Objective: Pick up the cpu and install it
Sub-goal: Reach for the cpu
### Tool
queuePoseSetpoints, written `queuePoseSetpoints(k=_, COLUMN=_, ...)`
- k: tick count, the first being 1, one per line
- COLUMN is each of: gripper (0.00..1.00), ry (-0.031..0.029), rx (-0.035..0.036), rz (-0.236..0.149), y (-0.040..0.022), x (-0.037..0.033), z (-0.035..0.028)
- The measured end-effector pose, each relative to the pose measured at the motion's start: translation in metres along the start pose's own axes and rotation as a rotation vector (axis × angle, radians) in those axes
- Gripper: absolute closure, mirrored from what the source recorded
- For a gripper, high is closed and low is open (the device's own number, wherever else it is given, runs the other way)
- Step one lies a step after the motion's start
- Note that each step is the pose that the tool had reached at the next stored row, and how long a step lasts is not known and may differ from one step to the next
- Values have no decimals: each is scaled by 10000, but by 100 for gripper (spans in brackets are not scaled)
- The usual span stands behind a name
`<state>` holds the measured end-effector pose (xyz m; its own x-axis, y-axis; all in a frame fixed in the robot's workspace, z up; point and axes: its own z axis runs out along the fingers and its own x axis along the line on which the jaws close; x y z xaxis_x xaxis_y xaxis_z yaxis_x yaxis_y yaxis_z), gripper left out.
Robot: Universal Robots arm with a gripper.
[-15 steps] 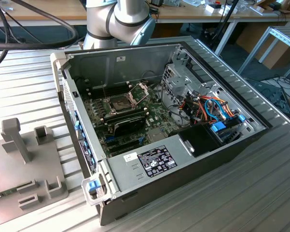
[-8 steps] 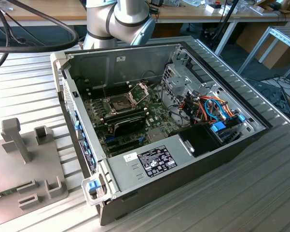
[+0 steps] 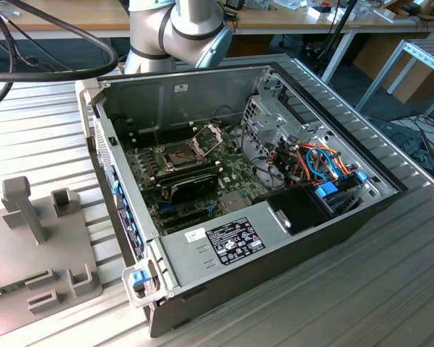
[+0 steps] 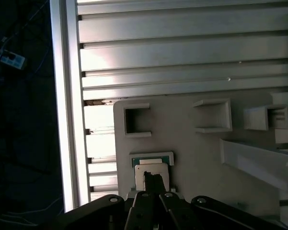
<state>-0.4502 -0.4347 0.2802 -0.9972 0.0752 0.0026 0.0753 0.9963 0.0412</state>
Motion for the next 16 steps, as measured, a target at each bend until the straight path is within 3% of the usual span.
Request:
queuePoseSetpoints(k=3, gripper=89, ry=-1, rx=41, rz=1, y=-15, x=-1, z=-1)
queuePoseSetpoints(k=8, gripper=89, ry=-1, rx=42, rz=-1, y=-28, x=-2, z=-1)
queuePoseSetpoints(k=16, gripper=89, ry=0, rx=44, rz=0, y=-105, x=-7, z=-5)
